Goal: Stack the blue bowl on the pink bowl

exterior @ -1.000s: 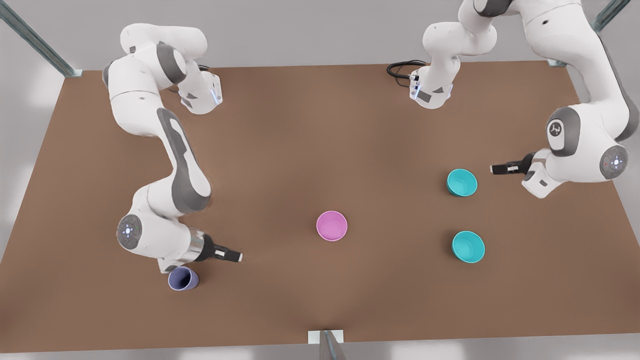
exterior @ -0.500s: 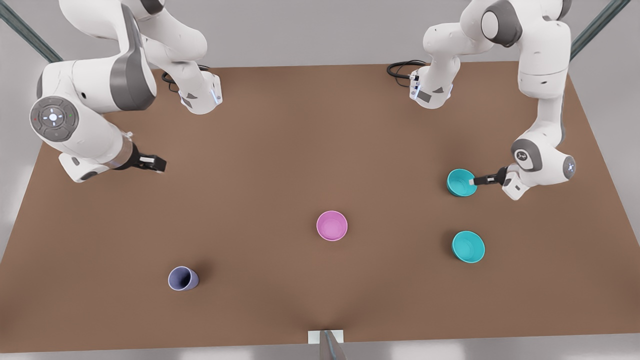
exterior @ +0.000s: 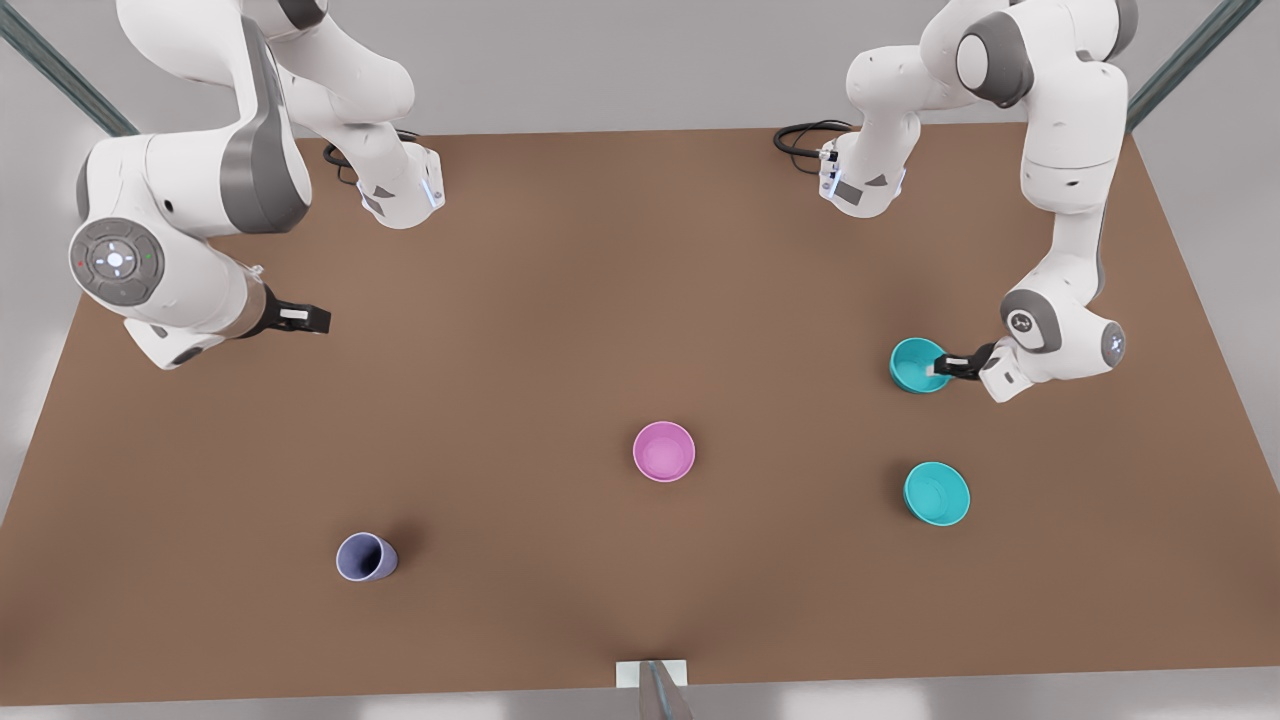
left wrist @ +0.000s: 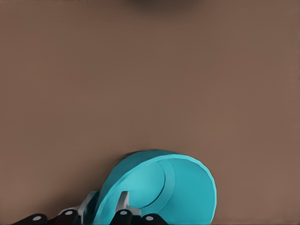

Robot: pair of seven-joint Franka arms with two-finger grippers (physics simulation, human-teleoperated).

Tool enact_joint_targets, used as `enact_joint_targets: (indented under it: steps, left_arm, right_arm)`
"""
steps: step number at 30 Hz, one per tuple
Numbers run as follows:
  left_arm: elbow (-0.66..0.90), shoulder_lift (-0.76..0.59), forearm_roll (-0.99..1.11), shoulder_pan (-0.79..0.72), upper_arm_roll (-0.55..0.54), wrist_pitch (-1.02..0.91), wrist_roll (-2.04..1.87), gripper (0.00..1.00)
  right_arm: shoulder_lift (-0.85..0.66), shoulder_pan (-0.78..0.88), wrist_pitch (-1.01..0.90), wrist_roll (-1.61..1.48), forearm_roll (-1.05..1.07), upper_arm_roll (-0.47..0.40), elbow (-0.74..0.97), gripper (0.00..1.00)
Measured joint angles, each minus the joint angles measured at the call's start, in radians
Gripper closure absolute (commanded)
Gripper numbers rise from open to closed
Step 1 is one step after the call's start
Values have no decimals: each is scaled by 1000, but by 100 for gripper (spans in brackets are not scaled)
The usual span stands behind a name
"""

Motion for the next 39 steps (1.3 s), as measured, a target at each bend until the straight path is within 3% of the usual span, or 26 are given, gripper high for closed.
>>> enact_joint_targets:
  steps: [2,3,7,10,14,17,22,26,39]
  left_arm:
    - [3,1,0,0,0,2,22,69]
    - [7,-1,1,0,0,2,31,79]
    - [32,-21,4,-3,0,-11,57,79]
    - [86,-76,9,-95,-2,-44,31,79]
    - [447,34,16,-361,-8,-171,-93,79]
    - [773,232,17,-550,-10,-231,-247,79]
    - [1071,447,15,-662,-44,-228,-517,79]
    - [1114,499,16,-684,-47,-212,-701,79]
    - [1067,490,29,-684,-43,-250,-1059,79]
  right_arm:
    - [0,-6,-2,-6,0,0,0,0]
    - [0,-8,-3,-8,0,0,-1,0]
    - [2,-8,-5,-18,-1,-1,-6,0]
    - [2,-8,-6,-23,-1,-1,-17,0]
    - [3,-7,-5,-29,-1,-1,-22,0]
    - [5,-7,-3,-32,-1,-6,-33,0]
    - [27,-14,0,-38,0,-22,-33,0]
    - [30,-13,0,-41,0,-22,-33,0]
    - [46,-23,-3,-48,4,-26,-32,0]
